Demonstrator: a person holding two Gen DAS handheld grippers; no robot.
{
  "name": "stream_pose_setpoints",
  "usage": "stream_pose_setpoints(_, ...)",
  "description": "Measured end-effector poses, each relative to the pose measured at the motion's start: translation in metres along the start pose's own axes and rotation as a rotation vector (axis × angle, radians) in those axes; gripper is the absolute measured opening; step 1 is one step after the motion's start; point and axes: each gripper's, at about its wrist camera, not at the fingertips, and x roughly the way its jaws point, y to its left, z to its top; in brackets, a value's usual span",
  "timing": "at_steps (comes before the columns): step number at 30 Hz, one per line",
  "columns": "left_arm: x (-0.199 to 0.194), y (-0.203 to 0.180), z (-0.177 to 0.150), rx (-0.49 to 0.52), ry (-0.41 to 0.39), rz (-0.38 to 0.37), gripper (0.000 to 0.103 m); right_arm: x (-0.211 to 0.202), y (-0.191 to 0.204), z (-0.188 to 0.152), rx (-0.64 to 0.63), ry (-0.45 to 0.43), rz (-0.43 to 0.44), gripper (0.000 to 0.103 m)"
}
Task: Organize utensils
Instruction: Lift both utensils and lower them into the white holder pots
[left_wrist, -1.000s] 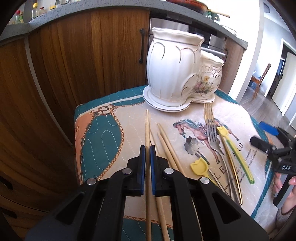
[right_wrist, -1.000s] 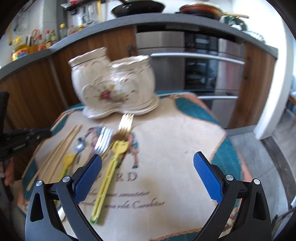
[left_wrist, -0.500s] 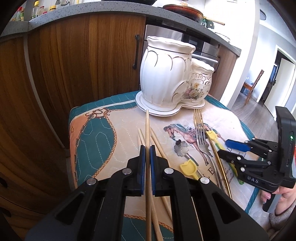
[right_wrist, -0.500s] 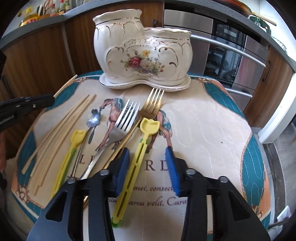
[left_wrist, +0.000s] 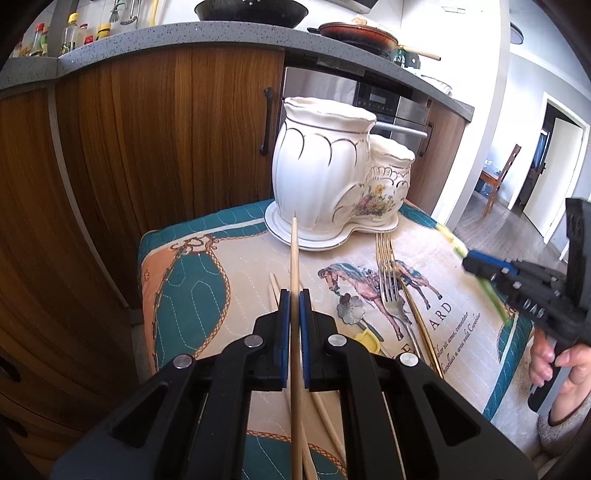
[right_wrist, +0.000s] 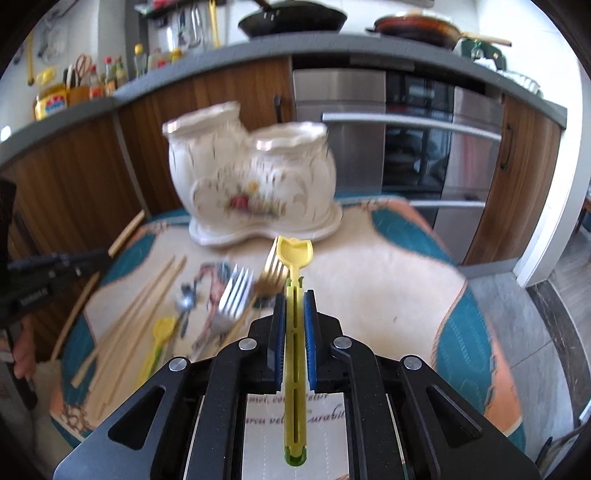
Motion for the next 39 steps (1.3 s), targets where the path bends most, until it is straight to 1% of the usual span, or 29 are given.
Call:
stream_pose_setpoints(4, -0.009, 0.001, 0.008, -0.001, -0.043, -0.006, 0.005, -0.013, 0.001, 0.02, -0.018, -0.098, 0.003, 0.011)
stream_pose_setpoints(8, -0.024, 0.001, 0.027, -0.003, -0.128, -0.026, 0.005, -0.018, 0.003, 0.047, -0.028, -0.177, 0.021, 0.011)
stream_pose_setpoints(11, -0.036, -0.005, 0.052, 0.012, -0.204, -0.04, 0.005, -0.009, 0.005, 0.072, -0.021, -0.22, 0.026, 0.011)
stream_pose_setpoints(13, -0.04, -0.009, 0.066, 0.024, -0.239, -0.039, 0.005, -0.004, 0.005, 0.084, -0.012, -0.243, 0.032, 0.011)
stream_pose_setpoints(16, -0.044, -0.014, 0.091, 0.035, -0.301, -0.049, 0.005, 0.01, 0.008, 0.105, -0.012, -0.296, 0.018, 0.011)
stream_pose_setpoints(18, -0.04, -0.018, 0.109, 0.039, -0.331, -0.049, 0.005, 0.019, 0.007, 0.116, -0.004, -0.311, 0.014, 0.011)
stream_pose_setpoints(22, -0.028, -0.019, 0.135, 0.03, -0.365, -0.054, 0.005, 0.034, 0.005, 0.133, 0.01, -0.333, 0.012, 0.011)
stream_pose_setpoints(26, -0.005, -0.015, 0.156, -0.007, -0.377, -0.065, 0.005, 0.051, 0.002, 0.146, 0.018, -0.346, 0.011, 0.011)
stream_pose_setpoints(30, 0.016, -0.014, 0.168, -0.037, -0.375, -0.097, 0.005, 0.07, -0.003, 0.15, 0.036, -0.339, 0.015, 0.011)
stream_pose_setpoints(33, 0.029, -0.014, 0.179, -0.065, -0.384, -0.117, 0.005, 0.081, -0.013, 0.15, 0.077, -0.339, 0.036, 0.011)
stream_pose_setpoints(36, 0.03, -0.013, 0.188, -0.087, -0.401, -0.137, 0.005, 0.084, -0.021, 0.147, 0.099, -0.349, 0.044, 0.011)
stream_pose_setpoints(39, 0.025, -0.017, 0.194, -0.086, -0.445, -0.149, 0.005, 0.083, -0.026, 0.147, 0.116, -0.373, 0.047, 0.011)
